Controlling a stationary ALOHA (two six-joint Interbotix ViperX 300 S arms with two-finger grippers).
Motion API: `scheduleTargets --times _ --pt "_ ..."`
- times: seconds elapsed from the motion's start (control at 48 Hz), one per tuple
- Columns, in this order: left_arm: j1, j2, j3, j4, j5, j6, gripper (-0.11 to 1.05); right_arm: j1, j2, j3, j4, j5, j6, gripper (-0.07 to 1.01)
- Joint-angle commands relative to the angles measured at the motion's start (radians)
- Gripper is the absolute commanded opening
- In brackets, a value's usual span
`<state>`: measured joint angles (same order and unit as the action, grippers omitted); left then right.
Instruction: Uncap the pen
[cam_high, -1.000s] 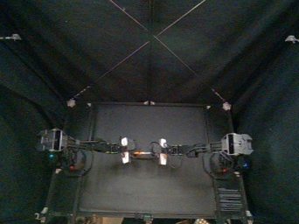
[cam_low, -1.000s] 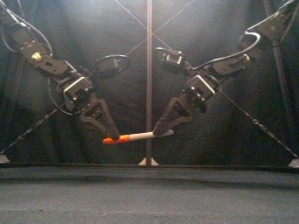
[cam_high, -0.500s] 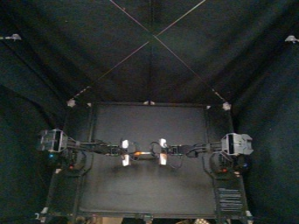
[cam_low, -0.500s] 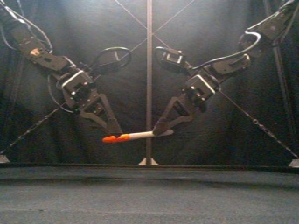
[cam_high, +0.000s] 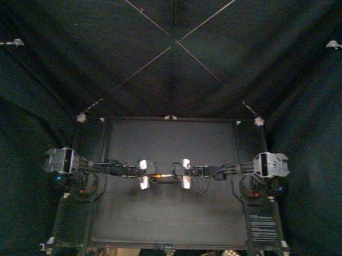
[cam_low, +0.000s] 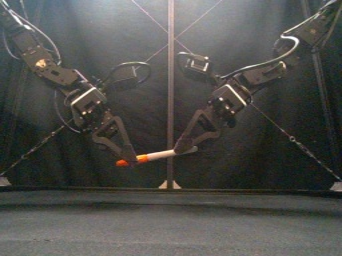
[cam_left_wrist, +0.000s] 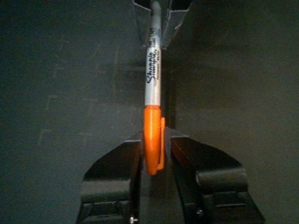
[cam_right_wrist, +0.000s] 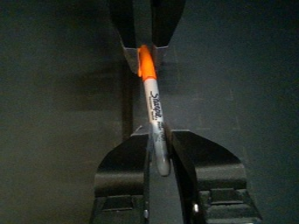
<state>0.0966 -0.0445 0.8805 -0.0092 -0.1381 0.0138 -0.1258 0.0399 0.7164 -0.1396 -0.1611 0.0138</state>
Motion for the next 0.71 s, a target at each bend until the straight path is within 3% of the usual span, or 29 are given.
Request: scheduleTargets --times 0.021,0.229,0.521,0.708 --pt "0.028 -0.028 0.003 0.003 -0.005 -0.0015 0.49 -0.003 -0.049 0.012 0.006 -0.011 0.002 0.52" --pt "0.054 -0.121 0.077 0.014 -0.003 -0.0015 0.49 -0.012 -0.138 0.127 0.043 -0.067 0.003 0.52" --pt "0.055 -0.278 0.155 0.028 -0.011 -0.0015 0.49 -0.031 -0.236 0.279 0.080 -0.229 0.003 0.52" --pt "0.055 -0.314 0.184 0.029 -0.011 -0.0031 0.49 -0.031 -0.239 0.313 0.086 -0.304 0.002 0.52"
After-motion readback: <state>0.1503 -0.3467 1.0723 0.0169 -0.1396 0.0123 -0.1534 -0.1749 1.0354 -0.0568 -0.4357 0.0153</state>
